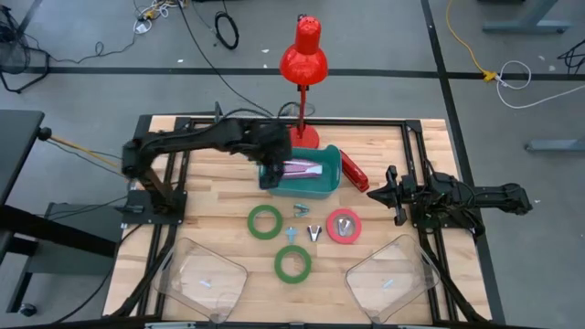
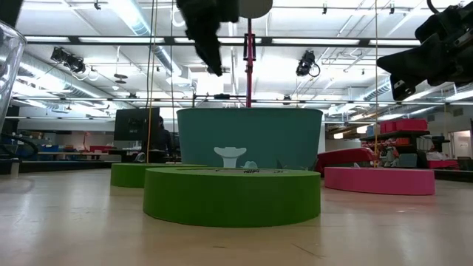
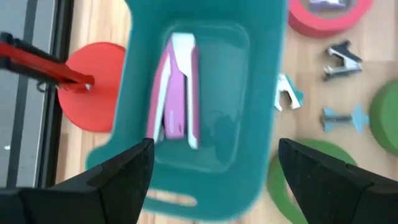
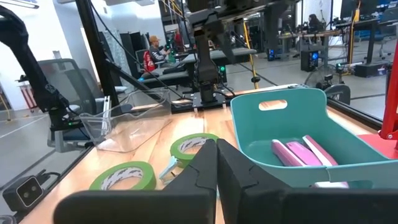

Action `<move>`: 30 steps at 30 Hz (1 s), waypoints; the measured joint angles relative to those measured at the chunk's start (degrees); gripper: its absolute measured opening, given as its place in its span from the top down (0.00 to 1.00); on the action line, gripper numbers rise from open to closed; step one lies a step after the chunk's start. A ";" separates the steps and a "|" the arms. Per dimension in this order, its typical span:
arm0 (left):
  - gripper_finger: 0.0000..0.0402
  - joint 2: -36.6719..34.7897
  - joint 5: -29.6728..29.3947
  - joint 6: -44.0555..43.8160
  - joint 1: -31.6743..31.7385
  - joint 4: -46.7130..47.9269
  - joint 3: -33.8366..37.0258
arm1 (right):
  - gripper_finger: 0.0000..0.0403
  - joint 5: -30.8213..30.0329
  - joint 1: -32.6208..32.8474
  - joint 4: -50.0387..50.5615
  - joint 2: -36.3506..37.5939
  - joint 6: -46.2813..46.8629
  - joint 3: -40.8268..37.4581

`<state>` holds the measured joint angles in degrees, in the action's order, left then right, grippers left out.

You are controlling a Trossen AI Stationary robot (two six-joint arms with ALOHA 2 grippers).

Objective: Pick and place Stapler, Stapler remover, tape
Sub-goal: Put the top green tape in the left transparent bin

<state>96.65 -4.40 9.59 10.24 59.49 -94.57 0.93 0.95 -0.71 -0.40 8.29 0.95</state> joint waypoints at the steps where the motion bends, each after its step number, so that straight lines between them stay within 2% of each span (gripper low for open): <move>1: 0.14 -1.62 -0.64 -0.01 -0.44 -0.69 1.89 | 0.98 -0.02 0.02 0.00 0.00 0.00 -0.01; 8: 0.14 -10.97 -1.62 -0.03 -2.62 -6.16 13.62 | 0.98 0.00 0.00 -0.02 0.00 0.02 -0.02; 15: 0.14 -17.10 -1.38 0.06 -5.43 -9.55 22.39 | 0.98 -0.01 0.00 0.02 -0.02 0.00 0.00; 22: 0.14 -17.70 -1.36 0.08 -10.62 -10.43 28.02 | 0.98 0.00 0.00 0.02 -0.02 0.00 -0.02; 30: 0.14 -17.61 -1.09 1.48 -16.93 -16.85 34.64 | 0.98 -0.02 0.00 0.02 -0.02 0.00 0.00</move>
<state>79.05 -5.49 11.07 -6.69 42.64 -59.93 0.91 0.95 -0.69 -0.42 8.29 0.95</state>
